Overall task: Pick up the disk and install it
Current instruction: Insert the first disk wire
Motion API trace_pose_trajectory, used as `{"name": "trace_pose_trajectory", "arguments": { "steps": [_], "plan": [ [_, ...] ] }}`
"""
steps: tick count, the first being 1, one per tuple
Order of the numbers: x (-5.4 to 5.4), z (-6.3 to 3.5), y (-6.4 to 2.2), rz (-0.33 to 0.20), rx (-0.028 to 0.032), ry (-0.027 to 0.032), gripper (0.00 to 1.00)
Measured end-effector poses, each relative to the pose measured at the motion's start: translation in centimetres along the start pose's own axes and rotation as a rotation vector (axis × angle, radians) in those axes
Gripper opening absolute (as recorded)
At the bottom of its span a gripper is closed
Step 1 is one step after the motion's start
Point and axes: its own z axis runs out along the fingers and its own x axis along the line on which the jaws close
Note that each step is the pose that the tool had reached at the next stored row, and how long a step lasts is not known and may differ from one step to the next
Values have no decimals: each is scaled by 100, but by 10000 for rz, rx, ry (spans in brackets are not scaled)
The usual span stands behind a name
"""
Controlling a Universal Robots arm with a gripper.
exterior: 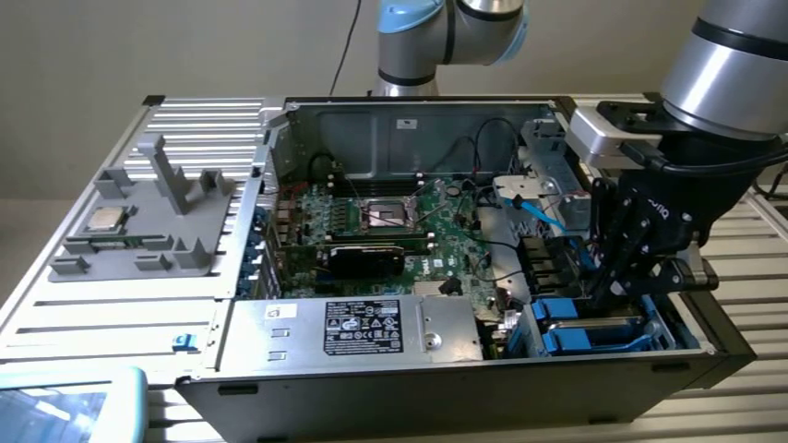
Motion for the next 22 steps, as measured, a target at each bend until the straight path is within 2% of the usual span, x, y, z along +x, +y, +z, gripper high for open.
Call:
{"name": "trace_pose_trajectory", "arguments": {
  "steps": [22],
  "plan": [
    [-6,51,-23,0,0,0,16]
  ]
}}
